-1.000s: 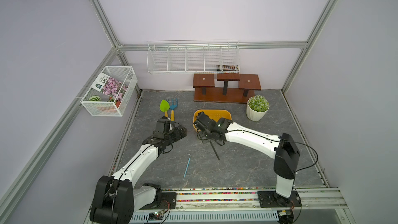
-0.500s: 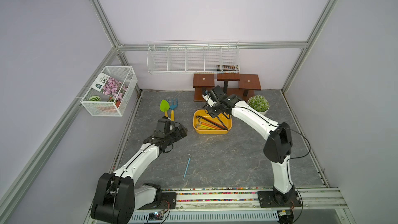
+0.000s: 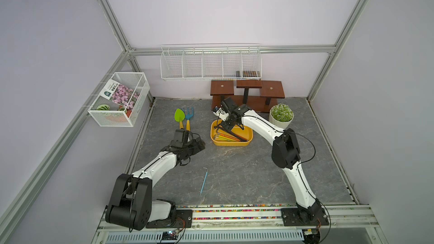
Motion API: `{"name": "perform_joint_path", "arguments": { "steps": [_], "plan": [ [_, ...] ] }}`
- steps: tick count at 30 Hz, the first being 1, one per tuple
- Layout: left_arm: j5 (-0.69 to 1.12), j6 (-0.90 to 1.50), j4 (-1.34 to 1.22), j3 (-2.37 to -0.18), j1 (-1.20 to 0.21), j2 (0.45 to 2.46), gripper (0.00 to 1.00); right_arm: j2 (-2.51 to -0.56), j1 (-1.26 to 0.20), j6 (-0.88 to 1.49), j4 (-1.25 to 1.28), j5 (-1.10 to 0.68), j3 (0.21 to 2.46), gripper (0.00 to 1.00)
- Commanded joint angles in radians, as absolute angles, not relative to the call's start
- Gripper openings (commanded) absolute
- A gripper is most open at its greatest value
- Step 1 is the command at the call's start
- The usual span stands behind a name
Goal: Put the hex key on the desktop into the storage box
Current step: Place the Allen key in the storage box.
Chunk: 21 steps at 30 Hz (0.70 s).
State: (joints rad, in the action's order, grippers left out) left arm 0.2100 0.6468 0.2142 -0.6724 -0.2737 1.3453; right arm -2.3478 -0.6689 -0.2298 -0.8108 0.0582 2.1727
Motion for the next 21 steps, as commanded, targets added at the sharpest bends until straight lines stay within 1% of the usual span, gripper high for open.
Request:
{"name": "perform_joint_path", "arguments": {
  "steps": [1, 4, 8, 12, 14, 17, 21],
  "plan": [
    [0.221, 0.641, 0.201, -0.713, -0.267, 1.355, 0.96, -2.333, -0.664, -0.206, -0.804, 0.032, 2.156, 0.36],
    [0.212, 0.641, 0.209, -0.717, -0.267, 1.349, 0.96, -2.302, -0.663, -0.176, -0.788, 0.033, 2.127, 0.49],
    [0.158, 0.651, 0.228, -0.709, -0.267, 1.298, 0.96, -2.212, -0.666, -0.073, -0.771, 0.061, 2.073, 0.57],
    [0.084, 0.662, 0.274, -0.715, -0.264, 1.258, 0.96, -2.051, -0.689, 0.128, -0.709, 0.105, 1.918, 0.60],
    [0.074, 0.676, 0.317, -0.731, -0.235, 1.255, 0.96, -1.935, -0.724, 0.253, -0.631, 0.122, 1.768, 0.60],
    [0.082, 0.673, 0.341, -0.730, -0.181, 1.236, 0.96, -1.788, -0.794, 0.372, -0.521, 0.153, 1.579, 0.64],
    [0.093, 0.669, 0.368, -0.721, -0.108, 1.202, 0.96, -1.732, -0.880, 0.588, -0.568, 0.160, 1.480, 0.64]
  ]
}}
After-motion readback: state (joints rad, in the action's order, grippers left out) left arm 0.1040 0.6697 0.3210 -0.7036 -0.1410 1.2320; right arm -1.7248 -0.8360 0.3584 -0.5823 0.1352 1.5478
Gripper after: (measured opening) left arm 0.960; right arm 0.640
